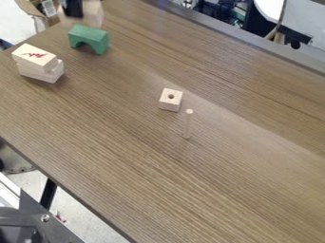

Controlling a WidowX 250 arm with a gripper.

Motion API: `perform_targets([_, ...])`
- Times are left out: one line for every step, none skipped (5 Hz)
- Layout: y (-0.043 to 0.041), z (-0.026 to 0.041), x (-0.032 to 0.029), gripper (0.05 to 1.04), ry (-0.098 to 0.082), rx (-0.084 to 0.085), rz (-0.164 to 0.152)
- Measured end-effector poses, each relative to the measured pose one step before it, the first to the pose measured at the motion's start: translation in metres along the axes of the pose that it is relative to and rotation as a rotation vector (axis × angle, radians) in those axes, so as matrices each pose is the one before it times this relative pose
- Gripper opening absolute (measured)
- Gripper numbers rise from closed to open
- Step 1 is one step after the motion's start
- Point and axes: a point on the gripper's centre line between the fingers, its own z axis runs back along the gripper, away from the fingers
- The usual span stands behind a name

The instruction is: Move the arch to the middle

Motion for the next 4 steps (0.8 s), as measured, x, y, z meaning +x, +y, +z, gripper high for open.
perform_targets([0.00570,0.02386,-0.02397,0.558,0.0166,-0.0615,-0.0533])
perform_targets([0.00766,-0.00083,-0.03042,0.558,0.0069,-0.0095,-0.0763])
perform_targets([0.00656,-0.00969,-0.02511,0.558,-0.0113,0.0095,-0.0695])
perform_targets([-0.00054,-0.01766,-0.01277,0.558,-0.0194,0.0234,-0.0354])
